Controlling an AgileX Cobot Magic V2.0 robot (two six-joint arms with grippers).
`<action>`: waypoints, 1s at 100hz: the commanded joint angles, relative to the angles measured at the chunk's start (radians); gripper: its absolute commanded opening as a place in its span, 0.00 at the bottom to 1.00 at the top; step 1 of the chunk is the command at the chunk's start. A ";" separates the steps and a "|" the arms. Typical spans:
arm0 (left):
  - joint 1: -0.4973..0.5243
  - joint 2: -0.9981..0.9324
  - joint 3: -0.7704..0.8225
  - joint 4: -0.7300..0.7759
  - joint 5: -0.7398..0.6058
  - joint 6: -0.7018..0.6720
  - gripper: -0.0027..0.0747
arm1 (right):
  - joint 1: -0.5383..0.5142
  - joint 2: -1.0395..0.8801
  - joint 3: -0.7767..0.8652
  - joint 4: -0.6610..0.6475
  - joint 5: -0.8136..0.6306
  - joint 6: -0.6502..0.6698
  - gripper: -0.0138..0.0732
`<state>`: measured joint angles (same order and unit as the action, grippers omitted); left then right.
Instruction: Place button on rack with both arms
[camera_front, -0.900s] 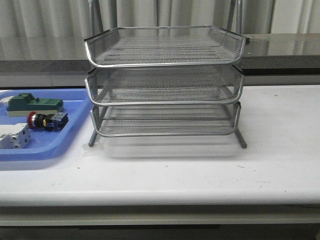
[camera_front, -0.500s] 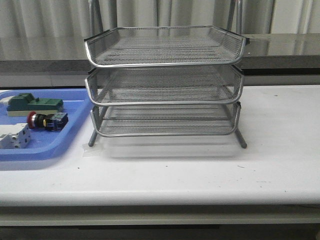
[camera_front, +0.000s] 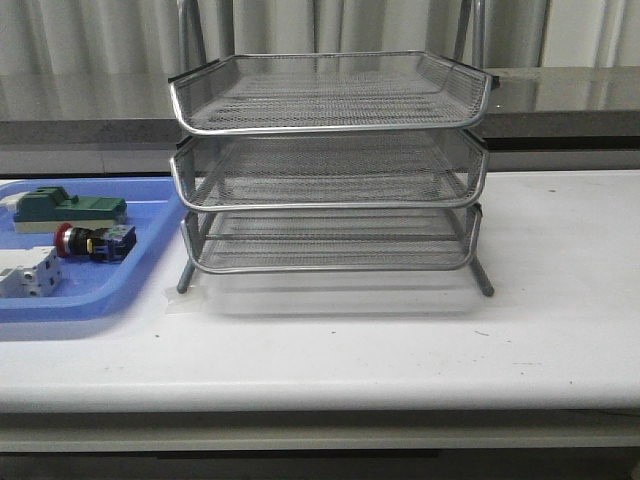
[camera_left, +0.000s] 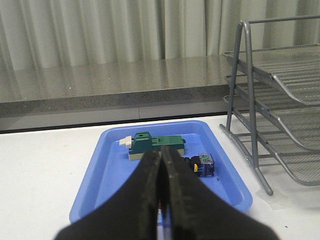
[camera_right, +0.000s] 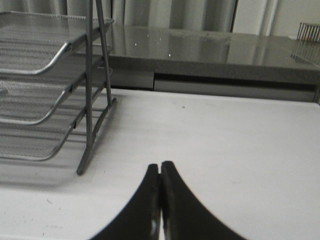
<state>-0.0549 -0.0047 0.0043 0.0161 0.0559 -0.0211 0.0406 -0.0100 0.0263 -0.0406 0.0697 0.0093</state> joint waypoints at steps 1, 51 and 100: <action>-0.009 -0.032 0.032 0.000 -0.081 -0.007 0.01 | -0.005 -0.017 0.001 -0.008 -0.148 -0.001 0.09; -0.009 -0.032 0.032 0.000 -0.081 -0.007 0.01 | -0.005 0.273 -0.380 0.016 0.243 -0.001 0.09; -0.009 -0.032 0.032 0.000 -0.081 -0.007 0.01 | -0.005 0.800 -0.700 0.403 0.402 -0.001 0.09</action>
<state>-0.0549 -0.0047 0.0043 0.0161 0.0559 -0.0211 0.0406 0.7394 -0.6354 0.2504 0.5456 0.0093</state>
